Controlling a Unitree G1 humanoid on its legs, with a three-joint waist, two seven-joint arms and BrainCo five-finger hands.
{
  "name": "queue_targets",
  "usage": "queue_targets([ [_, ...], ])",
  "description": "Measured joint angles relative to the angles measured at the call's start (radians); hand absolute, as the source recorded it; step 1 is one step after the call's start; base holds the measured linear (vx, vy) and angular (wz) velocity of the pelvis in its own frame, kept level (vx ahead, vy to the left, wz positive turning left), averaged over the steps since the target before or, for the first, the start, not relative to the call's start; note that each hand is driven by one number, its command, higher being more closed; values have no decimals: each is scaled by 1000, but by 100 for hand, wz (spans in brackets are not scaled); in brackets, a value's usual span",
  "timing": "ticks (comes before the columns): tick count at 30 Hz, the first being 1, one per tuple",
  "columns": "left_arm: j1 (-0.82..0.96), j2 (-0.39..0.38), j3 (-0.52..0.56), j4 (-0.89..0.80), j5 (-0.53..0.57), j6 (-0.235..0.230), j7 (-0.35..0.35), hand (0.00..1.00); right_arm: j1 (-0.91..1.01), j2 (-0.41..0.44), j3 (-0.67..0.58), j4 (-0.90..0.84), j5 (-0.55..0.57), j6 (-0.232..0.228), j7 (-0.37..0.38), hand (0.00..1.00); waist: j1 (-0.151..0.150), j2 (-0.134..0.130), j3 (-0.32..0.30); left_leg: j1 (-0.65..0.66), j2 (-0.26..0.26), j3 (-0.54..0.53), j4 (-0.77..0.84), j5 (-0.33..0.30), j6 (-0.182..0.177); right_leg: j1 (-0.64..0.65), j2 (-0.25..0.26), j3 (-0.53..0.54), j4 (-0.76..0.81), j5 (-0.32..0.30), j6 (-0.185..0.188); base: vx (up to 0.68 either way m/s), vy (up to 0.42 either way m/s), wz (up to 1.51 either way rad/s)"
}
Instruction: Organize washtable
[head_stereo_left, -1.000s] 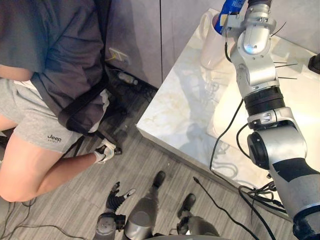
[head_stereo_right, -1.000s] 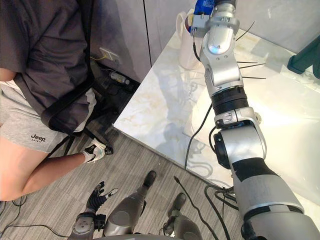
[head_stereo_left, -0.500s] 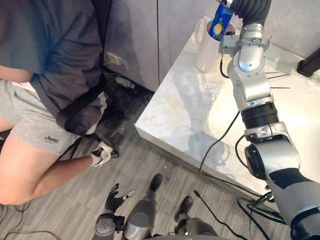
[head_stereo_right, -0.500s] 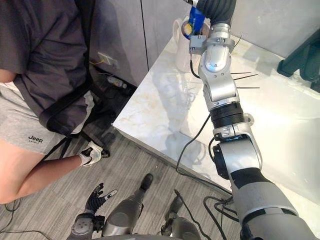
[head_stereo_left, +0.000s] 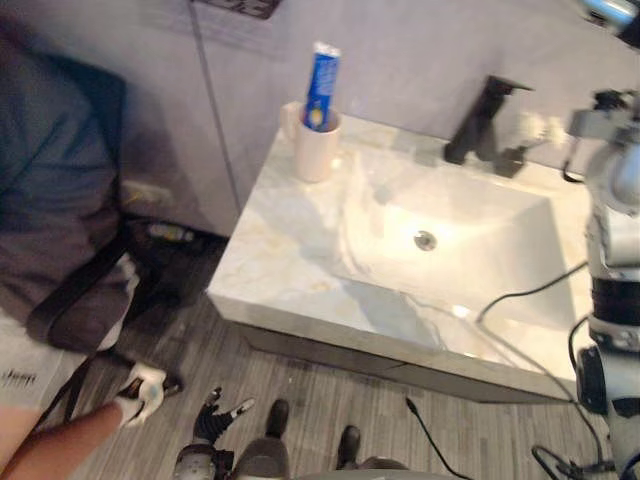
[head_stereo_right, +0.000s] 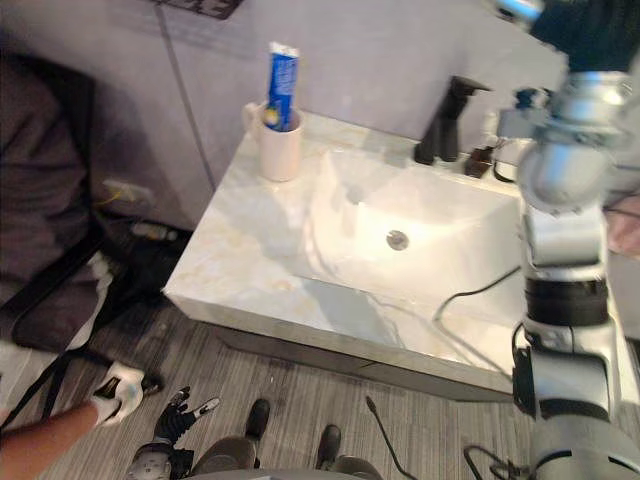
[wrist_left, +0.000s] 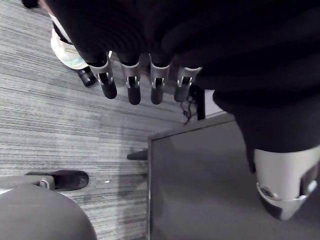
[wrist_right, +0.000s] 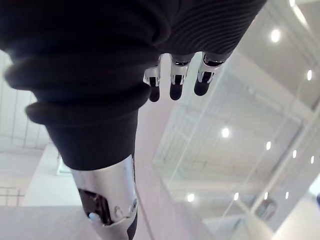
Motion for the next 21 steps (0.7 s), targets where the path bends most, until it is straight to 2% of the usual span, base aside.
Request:
queue_targets([
  [1,0,-17,3,5,0,0,0,0,74,18,-102,0,0,-1,-17,0,-25,4,-14,6,0,10,-1,-3,1,0,-1,12,0,-3,4,-7,9,-28],
  [2,-1,-25,3,10,0,0,-1,0,111,30,-152,0,1,-4,-25,0,-35,6,-21,9,-1,14,-1,-6,1,0,-1,18,0,-4,6,1,7,-22],
  [4,-2,-59,17,28,0,0,-3,0,290,127,-330,12,14,-18,-63,0,-79,13,-46,12,-1,16,-2,-10,-1,-1,-1,19,-3,-10,10,1,2,-11],
  [6,-2,-83,37,30,0,0,-5,0,410,220,-408,34,34,-16,-78,0,-88,15,-55,15,3,21,-2,-15,-6,-1,1,20,-3,-15,4,2,-8,-9],
  [7,2,-91,46,30,0,2,-5,0,493,298,-427,49,49,-7,-85,0,-98,21,-64,15,6,24,-3,-17,-10,-1,3,20,-3,-18,-1,2,-21,-12],
  [11,32,-125,80,26,1,7,-6,0,700,521,-382,121,86,36,-100,0,-99,62,-95,33,15,66,-2,-32,-5,3,2,20,3,-19,-2,12,-10,-18],
  [12,38,-128,80,22,2,9,-5,0,714,546,-369,140,100,43,-101,0,-99,62,-96,37,16,70,-2,-33,-6,5,2,20,4,-19,-2,16,-5,-23],
  [14,45,-131,80,12,2,18,-5,0,776,629,-269,236,150,72,-93,0,-90,74,-103,62,23,95,-2,-43,-12,20,3,17,7,-22,-3,11,-12,-24],
  [17,45,-139,78,-3,-2,25,-4,0,823,697,-166,327,184,105,-52,0,-73,86,-108,85,30,115,-2,-53,-14,23,2,11,33,-37,-1,1,-14,-22],
  [20,42,-139,65,-15,-3,25,-4,0,840,735,-36,485,209,128,20,0,-71,93,-106,92,32,119,-2,-64,-10,32,-2,-12,40,-42,-2,-4,-6,-1],
  [21,38,-139,56,-15,-3,26,-5,0,838,742,13,554,207,147,69,0,-70,95,-106,92,32,120,-2,-67,-9,34,-2,-14,41,-46,-1,0,0,0],
])
